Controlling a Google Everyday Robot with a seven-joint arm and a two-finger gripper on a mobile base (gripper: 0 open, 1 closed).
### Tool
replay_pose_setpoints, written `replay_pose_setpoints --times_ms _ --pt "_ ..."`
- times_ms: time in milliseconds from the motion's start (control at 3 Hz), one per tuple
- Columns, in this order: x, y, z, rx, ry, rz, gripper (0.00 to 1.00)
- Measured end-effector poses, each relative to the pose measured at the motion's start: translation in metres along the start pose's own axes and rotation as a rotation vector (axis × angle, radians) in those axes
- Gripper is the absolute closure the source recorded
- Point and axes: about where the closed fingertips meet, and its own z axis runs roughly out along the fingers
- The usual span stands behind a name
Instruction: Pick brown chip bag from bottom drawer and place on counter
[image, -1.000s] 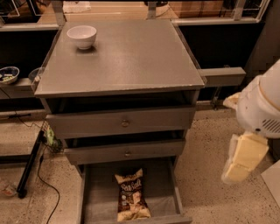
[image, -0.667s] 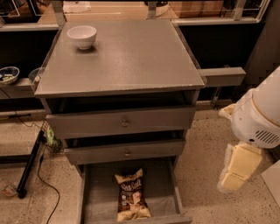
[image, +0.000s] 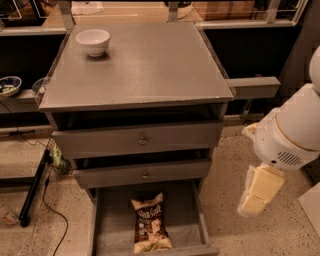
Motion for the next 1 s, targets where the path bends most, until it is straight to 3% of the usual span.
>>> replay_pose_setpoints --times_ms 667,1000 --pt "-0.014 -0.025 0.033 -0.007 -0.027 -0.016 0.00" --pt "-0.022 -0.037 0.047 -0.054 -0.052 -0.016 0.00"
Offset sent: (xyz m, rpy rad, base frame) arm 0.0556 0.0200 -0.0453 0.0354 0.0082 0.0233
